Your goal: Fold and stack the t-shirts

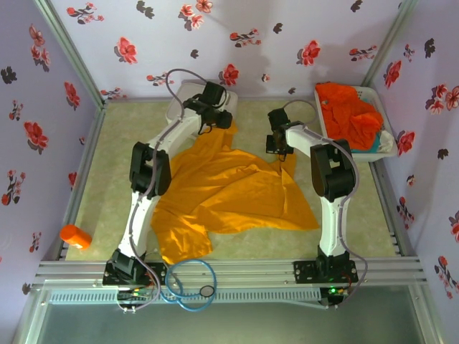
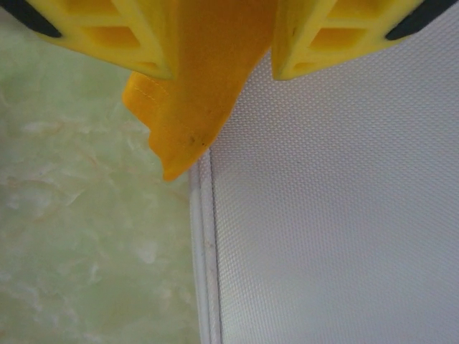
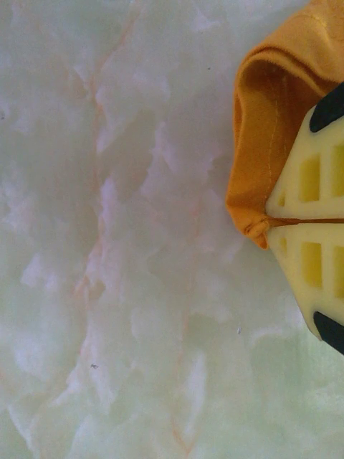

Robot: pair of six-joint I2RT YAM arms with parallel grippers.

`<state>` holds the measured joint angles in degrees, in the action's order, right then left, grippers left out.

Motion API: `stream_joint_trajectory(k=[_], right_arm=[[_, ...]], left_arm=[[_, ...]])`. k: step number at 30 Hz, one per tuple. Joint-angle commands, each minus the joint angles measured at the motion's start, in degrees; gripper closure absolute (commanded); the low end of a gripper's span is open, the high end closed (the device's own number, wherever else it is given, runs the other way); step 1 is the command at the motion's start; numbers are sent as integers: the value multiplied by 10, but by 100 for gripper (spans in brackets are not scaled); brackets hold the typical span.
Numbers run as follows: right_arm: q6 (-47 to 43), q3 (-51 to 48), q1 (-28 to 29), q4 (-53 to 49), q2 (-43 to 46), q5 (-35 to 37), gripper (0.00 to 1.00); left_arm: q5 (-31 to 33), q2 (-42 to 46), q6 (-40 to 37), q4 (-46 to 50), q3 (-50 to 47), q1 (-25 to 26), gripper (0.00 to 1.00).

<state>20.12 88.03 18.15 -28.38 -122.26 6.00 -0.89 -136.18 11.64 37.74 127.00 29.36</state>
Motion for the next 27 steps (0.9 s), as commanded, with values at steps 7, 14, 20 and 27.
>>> stream_joint_trajectory(k=[7,14,20,27], right_arm=[[11,-14,-1,-12,-4,-17,95],[17,-12,-3,-12,6,-18,99],[42,-1,-14,-16,40,-30,100],[86,-7,-48,14,104,-72,100]], left_arm=[[24,-26,-20,11,11,9,78],[24,-9,-18,8,11,9,98],[26,31,-12,17,6,4,100],[26,104,-23,43,4,-8,100]])
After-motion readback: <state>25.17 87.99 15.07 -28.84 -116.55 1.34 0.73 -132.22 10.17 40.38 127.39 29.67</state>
